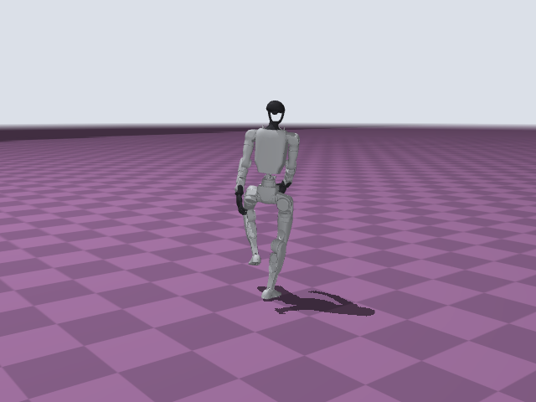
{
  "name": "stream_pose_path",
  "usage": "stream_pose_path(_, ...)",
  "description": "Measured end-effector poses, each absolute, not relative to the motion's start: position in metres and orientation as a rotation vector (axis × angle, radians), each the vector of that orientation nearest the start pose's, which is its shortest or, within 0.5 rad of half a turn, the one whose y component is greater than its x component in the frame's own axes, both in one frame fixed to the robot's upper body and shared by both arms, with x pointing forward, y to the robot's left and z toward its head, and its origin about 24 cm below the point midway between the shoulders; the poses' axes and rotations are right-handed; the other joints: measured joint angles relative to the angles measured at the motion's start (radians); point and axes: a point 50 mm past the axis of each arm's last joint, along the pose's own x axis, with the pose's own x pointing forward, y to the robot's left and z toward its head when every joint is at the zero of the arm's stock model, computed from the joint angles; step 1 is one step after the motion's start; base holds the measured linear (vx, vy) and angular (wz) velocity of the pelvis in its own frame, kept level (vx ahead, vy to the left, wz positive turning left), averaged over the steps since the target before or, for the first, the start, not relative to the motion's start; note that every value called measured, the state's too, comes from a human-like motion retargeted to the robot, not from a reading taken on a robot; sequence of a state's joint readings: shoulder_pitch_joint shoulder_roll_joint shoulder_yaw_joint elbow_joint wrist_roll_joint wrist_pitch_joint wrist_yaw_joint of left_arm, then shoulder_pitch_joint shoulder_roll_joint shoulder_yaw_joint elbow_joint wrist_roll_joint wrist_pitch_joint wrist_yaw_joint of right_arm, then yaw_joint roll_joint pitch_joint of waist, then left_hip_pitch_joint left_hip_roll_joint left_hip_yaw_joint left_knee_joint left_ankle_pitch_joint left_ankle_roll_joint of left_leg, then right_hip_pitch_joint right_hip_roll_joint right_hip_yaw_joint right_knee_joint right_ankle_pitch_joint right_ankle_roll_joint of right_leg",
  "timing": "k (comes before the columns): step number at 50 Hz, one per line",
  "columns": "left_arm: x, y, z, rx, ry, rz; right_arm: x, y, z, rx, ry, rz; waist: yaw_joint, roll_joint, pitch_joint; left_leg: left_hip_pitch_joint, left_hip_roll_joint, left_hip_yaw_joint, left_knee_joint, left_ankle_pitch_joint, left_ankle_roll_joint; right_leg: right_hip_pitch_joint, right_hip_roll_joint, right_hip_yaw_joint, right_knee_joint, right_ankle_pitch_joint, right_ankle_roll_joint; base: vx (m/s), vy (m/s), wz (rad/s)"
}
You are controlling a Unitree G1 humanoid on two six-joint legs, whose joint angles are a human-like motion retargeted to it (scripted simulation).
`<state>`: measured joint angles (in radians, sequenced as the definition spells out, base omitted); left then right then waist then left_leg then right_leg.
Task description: In place motions
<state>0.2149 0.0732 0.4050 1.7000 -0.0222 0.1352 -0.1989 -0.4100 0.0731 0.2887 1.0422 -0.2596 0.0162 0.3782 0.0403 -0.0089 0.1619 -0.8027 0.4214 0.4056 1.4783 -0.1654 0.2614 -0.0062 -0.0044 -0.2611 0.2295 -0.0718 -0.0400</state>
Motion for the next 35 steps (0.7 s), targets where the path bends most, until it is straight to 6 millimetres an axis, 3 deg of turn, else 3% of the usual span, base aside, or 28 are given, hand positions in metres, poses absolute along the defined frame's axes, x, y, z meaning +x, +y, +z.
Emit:
stream_pose_path(3,-0.161,0.142,-0.142,-0.716,2.021,0.426,0.300,-0.008,-0.002,-0.373,0.281,0.838,0.073,-0.059,0.100,-0.204,0.024,-0.029,0.221,-0.097,0.000,0.028,-0.027,0.121,0.007,0.015,-0.003,-0.17,-0.18,-1.19)
stream_pose_path(6,-0.206,0.143,-0.121,-0.685,2.131,0.522,0.316,0.002,0.039,-0.336,0.075,0.795,0.194,-0.122,0.099,-0.322,0.020,0.030,0.286,-0.127,0.000,0.004,-0.092,0.192,0.014,0.036,-0.005,0.23,0.02,-1.10)
stream_pose_path(8,-0.223,0.144,-0.111,-0.667,2.159,0.579,0.320,0.004,0.052,-0.311,0.016,0.787,0.236,-0.146,0.086,-0.343,0.017,0.066,0.278,-0.130,0.000,-0.016,-0.120,0.193,0.017,0.042,-0.011,0.14,0.02,-0.44)
stream_pose_path(10,-0.223,0.140,-0.111,-0.707,2.140,0.630,0.324,0.009,0.064,-0.312,-0.024,0.823,0.234,-0.146,0.097,-0.317,0.016,0.081,0.267,-0.132,0.000,-0.013,-0.121,0.207,0.013,0.045,-0.005,-0.07,-0.03,0.18)
stream_pose_path(13,-0.211,0.133,-0.118,-0.763,2.100,0.658,0.321,0.008,0.054,-0.321,0.023,0.861,0.196,-0.119,0.054,-0.266,-0.002,0.055,0.245,-0.119,-0.001,-0.011,-0.110,0.178,-0.024,0.057,0.021,-0.02,0.12,0.59)
stream_pose_path(15,-0.201,0.131,-0.125,-0.775,2.057,0.641,0.311,0.008,0.033,-0.312,0.101,0.868,0.164,-0.113,-0.014,-0.151,-0.029,0.074,0.160,-0.117,-0.013,-0.024,-0.113,0.165,-0.066,0.074,0.049,0.07,0.12,0.67)
stream_pose_path(18,-0.160,0.136,-0.145,-0.745,1.960,0.545,0.277,-0.005,-0.026,-0.325,0.312,0.857,0.052,-0.072,-0.096,0.058,-0.187,0.027,-0.103,-0.096,-0.035,-0.004,-0.100,0.050,-0.098,0.061,0.070,0.09,-0.01,1.23)
stream_pose_path(21,-0.115,0.145,-0.162,-0.611,1.864,0.428,0.224,-0.039,-0.093,-0.345,0.621,0.839,-0.038,-0.050,-0.174,0.333,-0.377,-0.022,-0.548,-0.069,-0.051,0.006,-0.105,-0.047,-0.094,0.032,0.085,0.11,-0.02,1.03)
stream_pose_path(22,-0.098,0.149,-0.167,-0.546,1.829,0.398,0.200,-0.055,-0.114,-0.350,0.740,0.826,-0.059,-0.042,-0.200,0.441,-0.433,-0.038,-0.740,-0.084,-0.068,0.004,-0.101,-0.068,-0.078,0.018,0.083,0.10,0.04,0.63)
stream_pose_path(23,-0.081,0.154,-0.172,-0.471,1.795,0.374,0.174,-0.074,-0.134,-0.355,0.869,0.804,-0.075,-0.029,-0.225,0.556,-0.481,-0.054,-0.954,-0.175,-0.111,-0.003,-0.086,-0.084,-0.052,0.004,0.075,0.11,0.07,0.65)
stream_pose_path(25,-0.053,0.160,-0.177,-0.356,1.739,0.330,0.121,-0.110,-0.162,-0.370,1.107,0.753,-0.118,-0.003,-0.259,0.720,-0.521,0.035,-1.209,-0.334,-0.082,-0.002,-0.068,-0.145,0.006,0.009,0.062,0.10,0.06,1.07)
stream_pose_path(26,-0.020,0.160,-0.181,-0.327,1.667,0.276,0.085,-0.138,-0.174,-0.398,1.293,0.708,-0.179,0.048,-0.284,0.736,-0.497,-0.005,-1.312,-0.287,-0.078,-0.043,-0.063,-0.246,0.098,0.105,0.052,-0.12,0.10,1.66)
stream_pose_path(27,0.014,0.160,-0.182,-0.311,1.585,0.219,0.055,-0.161,-0.178,-0.420,1.452,0.663,-0.224,0.088,-0.295,0.735,-0.466,-0.036,-1.381,-0.247,-0.084,-0.107,-0.074,-0.312,0.215,0.196,0.045,-0.49,0.24,1.43)
stream_pose_path(28,0.052,0.160,-0.179,-0.316,1.487,0.156,0.043,-0.178,-0.178,-0.437,1.558,0.610,-0.237,0.104,-0.280,0.699,-0.425,-0.045,-1.382,-0.223,-0.110,-0.214,-0.120,-0.306,0.380,0.280,0.042,-0.74,0.31,1.05)
stream_pose_path(29,0.099,0.159,-0.172,-0.299,1.352,0.073,0.024,-0.197,-0.176,-0.424,1.671,0.513,-0.261,0.108,-0.227,0.688,-0.416,-0.073,-1.383,-0.203,-0.106,-0.335,-0.114,-0.215,0.565,0.310,0.050,-0.91,0.31,1.08)
stream_pose_path(30,0.148,0.156,-0.158,-0.268,1.198,-0.018,0.003,-0.216,-0.171,-0.396,1.786,0.393,-0.291,0.107,-0.155,0.689,-0.424,-0.110,-1.384,-0.185,-0.086,-0.463,-0.082,-0.081,0.760,0.313,0.063,-0.78,0.28,1.04)
stream_pose_path(32,0.224,0.157,-0.121,-0.167,0.949,-0.145,-0.029,-0.244,-0.163,-0.285,1.888,0.189,-0.302,0.108,-0.062,0.707,-0.427,-0.124,-1.392,-0.165,-0.068,-0.583,-0.190,-0.112,1.039,0.208,-0.004,-0.52,0.31,0.74)
stream_pose_path(33,0.253,0.161,-0.100,-0.100,0.844,-0.186,-0.046,-0.251,-0.159,-0.216,1.932,0.110,-0.327,0.120,-0.031,0.700,-0.411,-0.153,-1.391,-0.152,-0.066,-0.652,-0.204,-0.110,1.144,0.180,-0.003,-0.33,0.22,1.02)
stream_pose_path(35,0.290,0.174,-0.064,0.023,0.678,-0.181,-0.074,-0.257,-0.153,-0.132,1.981,-0.023,-0.403,0.144,-0.011,0.672,-0.388,-0.210,-1.380,-0.145,-0.065,-0.795,-0.182,-0.081,1.274,0.151,0.025,-0.17,0.06,1.05)
